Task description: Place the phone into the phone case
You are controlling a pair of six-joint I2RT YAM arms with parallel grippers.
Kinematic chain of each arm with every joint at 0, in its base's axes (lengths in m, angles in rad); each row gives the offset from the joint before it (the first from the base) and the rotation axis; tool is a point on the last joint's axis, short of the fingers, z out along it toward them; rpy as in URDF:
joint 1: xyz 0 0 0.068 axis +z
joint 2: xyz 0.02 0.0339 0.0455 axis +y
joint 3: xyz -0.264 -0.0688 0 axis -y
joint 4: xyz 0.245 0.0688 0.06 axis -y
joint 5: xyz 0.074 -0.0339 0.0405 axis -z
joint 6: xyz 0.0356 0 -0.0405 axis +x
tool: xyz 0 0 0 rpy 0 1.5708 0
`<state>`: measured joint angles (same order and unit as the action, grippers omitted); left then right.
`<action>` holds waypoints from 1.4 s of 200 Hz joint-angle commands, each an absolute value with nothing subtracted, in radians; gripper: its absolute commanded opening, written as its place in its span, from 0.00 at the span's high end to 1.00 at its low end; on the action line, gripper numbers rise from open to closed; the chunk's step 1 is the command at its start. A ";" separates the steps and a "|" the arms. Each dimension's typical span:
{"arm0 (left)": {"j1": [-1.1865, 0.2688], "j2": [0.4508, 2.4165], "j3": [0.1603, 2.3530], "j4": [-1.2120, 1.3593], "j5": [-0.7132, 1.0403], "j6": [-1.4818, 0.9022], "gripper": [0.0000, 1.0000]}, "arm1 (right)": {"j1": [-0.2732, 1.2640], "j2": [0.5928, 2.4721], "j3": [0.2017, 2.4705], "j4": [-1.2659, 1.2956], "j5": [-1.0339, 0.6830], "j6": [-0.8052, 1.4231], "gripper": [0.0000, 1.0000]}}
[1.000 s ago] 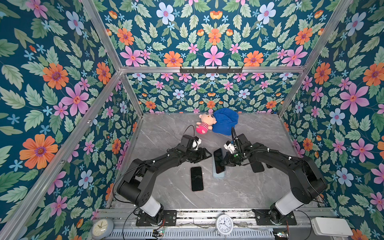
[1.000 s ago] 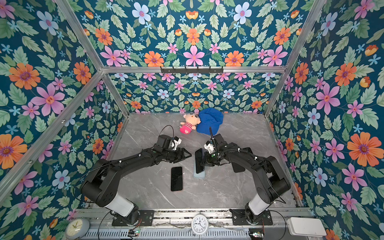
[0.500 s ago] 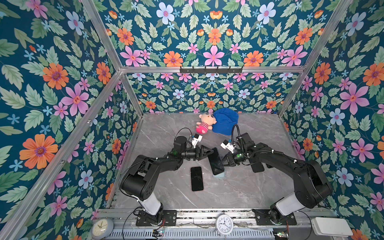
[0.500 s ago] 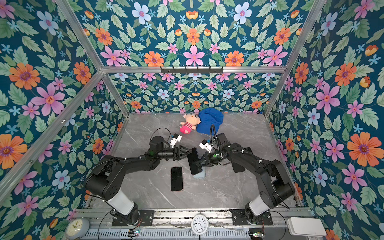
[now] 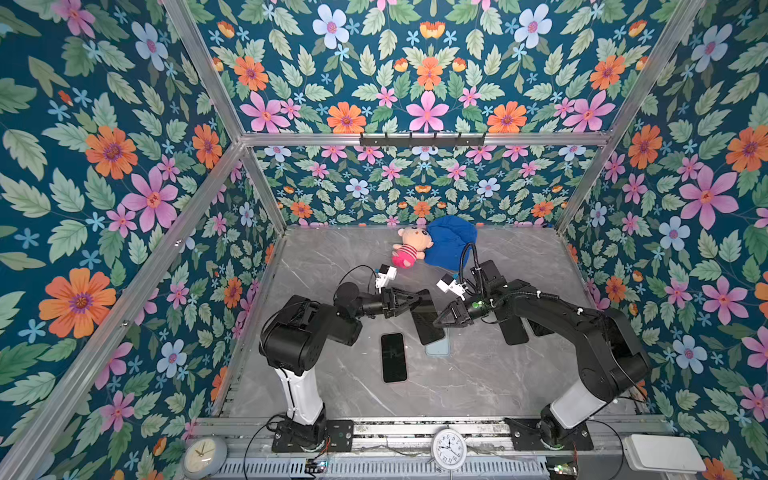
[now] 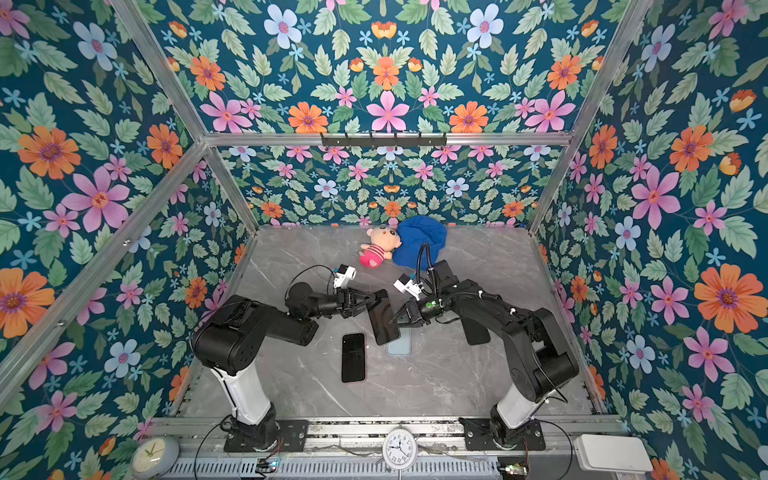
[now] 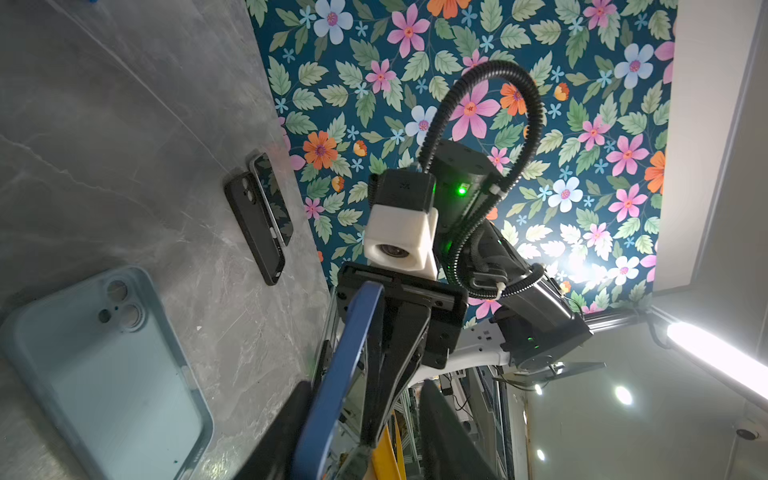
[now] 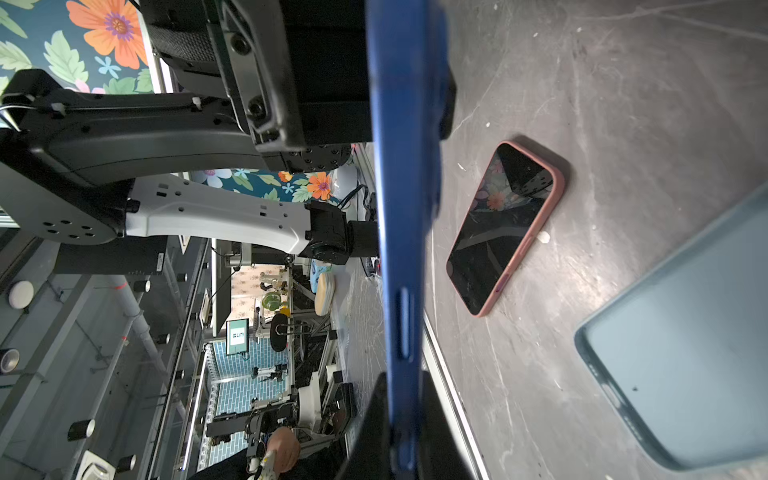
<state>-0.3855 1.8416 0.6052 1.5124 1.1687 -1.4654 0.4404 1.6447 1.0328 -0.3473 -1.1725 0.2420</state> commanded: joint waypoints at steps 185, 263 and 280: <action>-0.396 1.761 0.501 1.562 0.878 -1.466 0.92 | 0.374 1.264 0.554 0.517 -0.733 1.130 0.26; -0.477 1.758 0.505 1.548 0.687 -1.493 0.91 | 0.578 1.112 0.332 0.773 -0.380 1.222 0.18; -0.480 1.771 0.502 1.571 0.669 -1.507 0.90 | 0.578 1.118 0.328 0.787 -0.386 1.218 0.20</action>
